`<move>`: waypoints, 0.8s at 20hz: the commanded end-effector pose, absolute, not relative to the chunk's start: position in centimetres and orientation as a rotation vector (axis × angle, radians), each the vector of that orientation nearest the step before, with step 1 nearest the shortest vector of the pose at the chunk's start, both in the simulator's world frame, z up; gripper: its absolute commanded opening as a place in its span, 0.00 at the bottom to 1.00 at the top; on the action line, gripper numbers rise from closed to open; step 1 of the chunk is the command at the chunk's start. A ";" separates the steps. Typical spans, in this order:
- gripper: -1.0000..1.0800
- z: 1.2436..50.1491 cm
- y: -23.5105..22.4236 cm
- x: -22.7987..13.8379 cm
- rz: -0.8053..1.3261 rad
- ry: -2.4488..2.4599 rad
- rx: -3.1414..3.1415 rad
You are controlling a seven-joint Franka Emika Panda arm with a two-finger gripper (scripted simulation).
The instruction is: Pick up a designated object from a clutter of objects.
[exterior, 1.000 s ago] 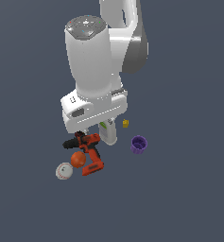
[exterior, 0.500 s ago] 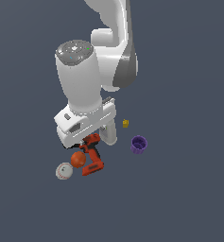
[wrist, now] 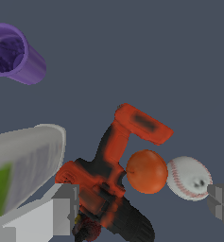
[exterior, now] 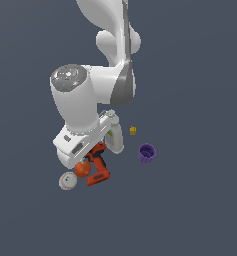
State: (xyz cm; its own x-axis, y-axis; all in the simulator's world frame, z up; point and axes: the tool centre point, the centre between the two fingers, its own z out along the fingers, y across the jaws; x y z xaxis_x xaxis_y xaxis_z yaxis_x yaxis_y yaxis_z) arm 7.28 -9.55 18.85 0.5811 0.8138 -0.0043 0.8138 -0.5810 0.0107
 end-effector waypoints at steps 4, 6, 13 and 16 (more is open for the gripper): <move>0.96 16.8 -11.0 7.7 -0.002 1.608 2.687; 0.96 16.1 -11.5 7.8 -0.003 1.670 2.650; 0.96 13.5 -13.3 8.1 -0.004 1.879 2.510; 0.96 12.5 -14.0 8.2 -0.003 1.956 2.453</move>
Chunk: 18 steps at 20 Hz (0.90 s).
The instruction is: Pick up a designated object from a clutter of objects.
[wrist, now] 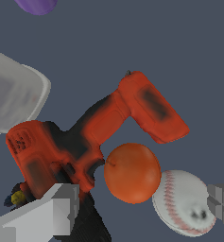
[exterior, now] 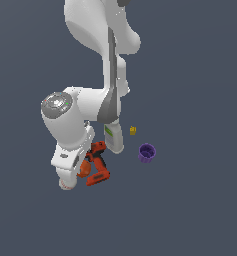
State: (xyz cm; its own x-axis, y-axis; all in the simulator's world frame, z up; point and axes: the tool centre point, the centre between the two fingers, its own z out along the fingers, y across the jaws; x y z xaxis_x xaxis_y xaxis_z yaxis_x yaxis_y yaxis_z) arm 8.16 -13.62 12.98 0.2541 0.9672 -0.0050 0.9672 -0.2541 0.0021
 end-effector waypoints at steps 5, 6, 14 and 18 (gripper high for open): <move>0.96 11.1 -14.8 8.3 -0.002 2.053 2.375; 0.96 10.9 -14.9 8.3 -0.002 2.068 2.363; 0.96 10.0 -15.5 8.3 0.000 2.134 2.305; 0.96 10.0 -15.6 8.3 -0.001 2.132 2.308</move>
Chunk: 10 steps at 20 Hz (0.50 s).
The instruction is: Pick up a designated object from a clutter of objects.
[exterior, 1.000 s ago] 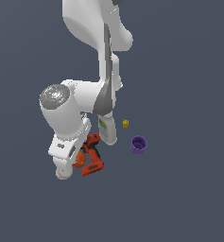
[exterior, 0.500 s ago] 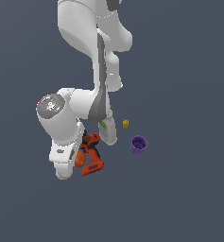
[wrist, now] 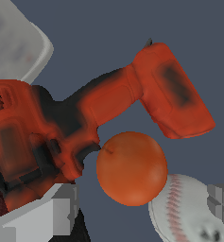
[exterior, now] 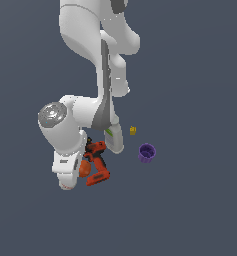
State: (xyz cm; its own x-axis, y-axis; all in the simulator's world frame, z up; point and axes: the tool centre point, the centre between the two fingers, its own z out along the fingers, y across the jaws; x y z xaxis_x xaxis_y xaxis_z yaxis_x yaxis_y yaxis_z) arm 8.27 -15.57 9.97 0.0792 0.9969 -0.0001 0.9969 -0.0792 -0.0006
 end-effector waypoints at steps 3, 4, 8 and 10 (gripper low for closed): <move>0.96 9.3 -15.6 8.3 0.000 -2.132 -2.307; 0.96 9.0 -15.5 8.3 0.000 -2.133 -2.306; 0.96 6.8 -15.5 8.2 0.000 -2.135 -2.304; 0.96 5.9 -15.5 8.2 0.000 -2.136 -2.303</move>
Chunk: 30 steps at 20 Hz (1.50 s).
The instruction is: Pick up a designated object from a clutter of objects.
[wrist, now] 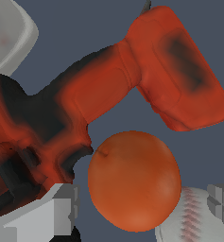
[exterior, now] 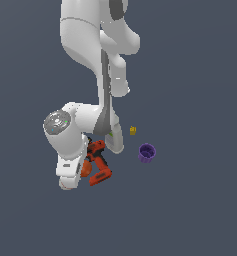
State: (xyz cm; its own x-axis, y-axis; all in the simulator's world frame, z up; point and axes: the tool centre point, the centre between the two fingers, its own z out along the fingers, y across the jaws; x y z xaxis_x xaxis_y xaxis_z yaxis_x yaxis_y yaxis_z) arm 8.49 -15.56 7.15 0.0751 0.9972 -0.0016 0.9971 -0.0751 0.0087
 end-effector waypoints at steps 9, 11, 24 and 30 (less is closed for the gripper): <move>0.00 4.9 -15.6 8.3 0.000 2.137 2.303; 0.00 4.9 -15.6 8.3 0.000 2.137 2.303; 0.00 7.8 -15.6 8.8 0.023 2.120 2.283; 0.00 10.4 -15.0 7.7 0.020 2.121 2.284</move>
